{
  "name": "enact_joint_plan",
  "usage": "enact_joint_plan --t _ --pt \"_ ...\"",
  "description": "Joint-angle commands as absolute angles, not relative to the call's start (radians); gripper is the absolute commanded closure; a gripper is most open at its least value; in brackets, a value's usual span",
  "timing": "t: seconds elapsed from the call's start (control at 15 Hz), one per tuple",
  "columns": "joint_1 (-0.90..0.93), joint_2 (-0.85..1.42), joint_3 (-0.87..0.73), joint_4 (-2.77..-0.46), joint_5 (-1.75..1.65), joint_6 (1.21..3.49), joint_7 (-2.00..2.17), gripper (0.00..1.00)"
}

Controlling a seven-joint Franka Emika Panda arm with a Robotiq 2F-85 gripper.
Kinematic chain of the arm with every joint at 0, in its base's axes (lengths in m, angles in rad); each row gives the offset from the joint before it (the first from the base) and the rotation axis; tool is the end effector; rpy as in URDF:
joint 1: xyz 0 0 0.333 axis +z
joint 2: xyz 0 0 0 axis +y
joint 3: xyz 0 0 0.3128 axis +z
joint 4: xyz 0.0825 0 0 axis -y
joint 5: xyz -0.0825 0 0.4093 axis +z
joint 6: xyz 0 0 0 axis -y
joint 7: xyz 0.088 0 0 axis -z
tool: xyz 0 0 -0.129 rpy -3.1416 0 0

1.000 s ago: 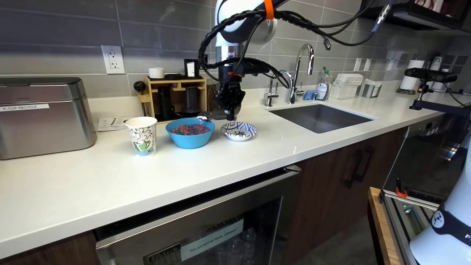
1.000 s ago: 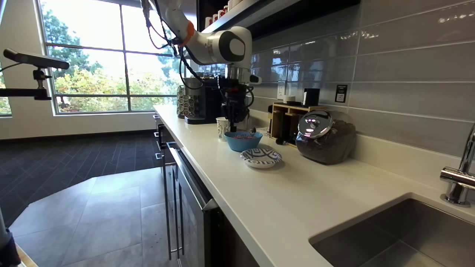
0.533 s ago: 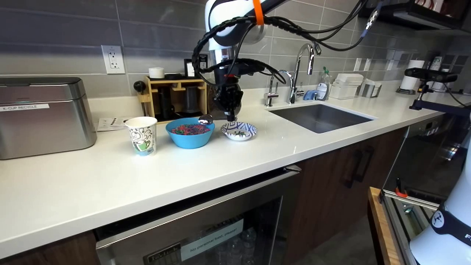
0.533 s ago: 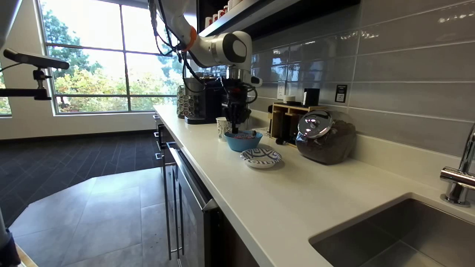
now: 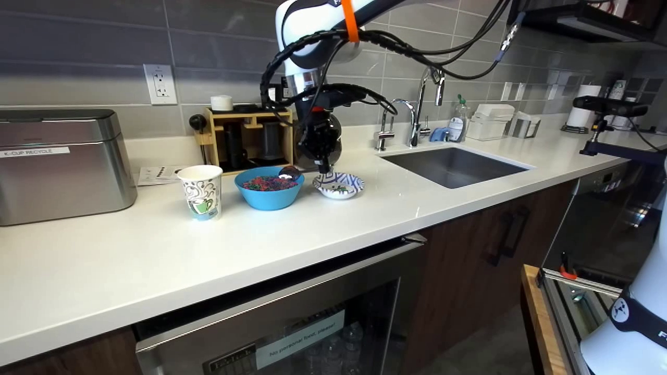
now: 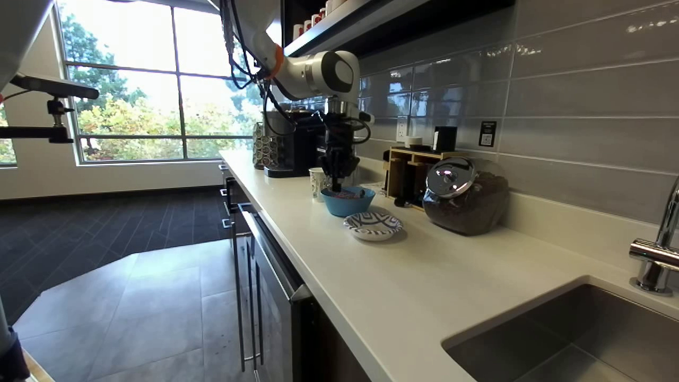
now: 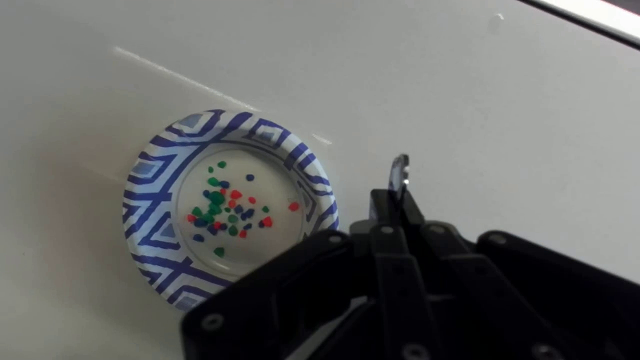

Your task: Put some of the contents of the blue blow onto the white plate using the silver spoon

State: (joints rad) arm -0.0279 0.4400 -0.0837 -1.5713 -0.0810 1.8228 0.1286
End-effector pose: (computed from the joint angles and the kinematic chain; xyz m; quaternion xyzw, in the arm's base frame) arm 0.6712 -0.0780 0.3393 0.9887 -0.1032 -0.0929 0.0570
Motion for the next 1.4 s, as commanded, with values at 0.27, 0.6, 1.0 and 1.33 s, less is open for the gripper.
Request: enact_joint_plan --t 0.27,0.6,1.0,1.33 --pt "-0.04 0.536 -0.05 -1.431 -0.044 1.71 0.066 0.99" --pt "-0.079 0.556 -0.033 -1.409 0.062 1.702 0.034 0.99" --pt "-0.159 0.538 -0.022 -1.469 0.267 1.739 -0.008 0.99" --pt "-0.218 0.549 -0.007 -1.506 0.439 1.76 -0.087 0.99"
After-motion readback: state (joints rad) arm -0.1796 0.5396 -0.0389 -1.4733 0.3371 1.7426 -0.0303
